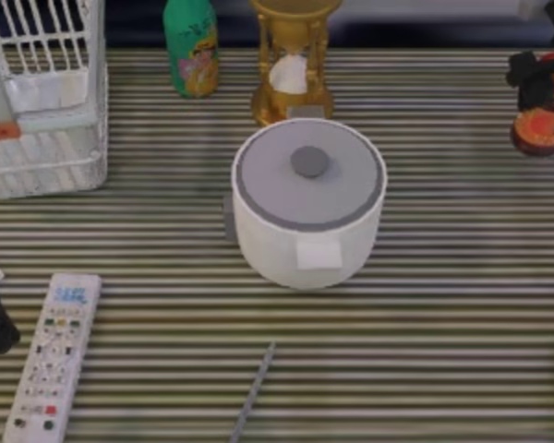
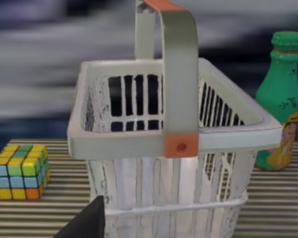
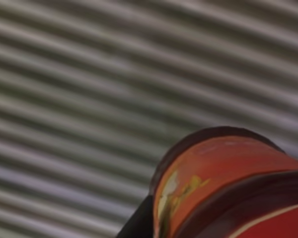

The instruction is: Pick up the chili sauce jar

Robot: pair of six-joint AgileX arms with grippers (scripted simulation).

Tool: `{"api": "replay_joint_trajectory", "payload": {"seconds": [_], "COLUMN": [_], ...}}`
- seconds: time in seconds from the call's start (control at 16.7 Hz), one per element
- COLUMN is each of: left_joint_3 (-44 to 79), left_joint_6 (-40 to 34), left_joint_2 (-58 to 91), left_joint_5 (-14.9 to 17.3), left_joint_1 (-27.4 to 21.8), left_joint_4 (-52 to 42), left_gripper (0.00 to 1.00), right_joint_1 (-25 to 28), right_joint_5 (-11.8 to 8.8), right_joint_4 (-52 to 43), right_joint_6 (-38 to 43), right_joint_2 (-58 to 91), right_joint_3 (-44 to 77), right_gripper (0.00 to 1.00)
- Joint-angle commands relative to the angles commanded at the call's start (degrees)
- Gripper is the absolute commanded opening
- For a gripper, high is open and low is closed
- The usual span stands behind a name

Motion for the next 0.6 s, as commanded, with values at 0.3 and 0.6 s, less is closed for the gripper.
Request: {"api": "replay_joint_trajectory", "payload": {"seconds": [0.3, 0.6], "left_joint_3": [0.0, 0.0], "left_joint_6": [0.0, 0.0], "left_joint_2": [0.0, 0.0], "left_joint_5": [0.0, 0.0], "left_joint_1": [0.0, 0.0], "left_joint_4": [0.0, 0.0], "left_gripper": [1.00, 1.00], "right_joint_1": [0.4, 0.5], "right_joint_5": [-0.2, -0.2], "right_joint_4": [-0.5, -0.6], "right_joint_6": [0.1, 0.1], "right_joint_2": [-14.9, -17.3], "right_joint_3": [-14.4, -16.7], "right_gripper": [0.00, 0.00]}}
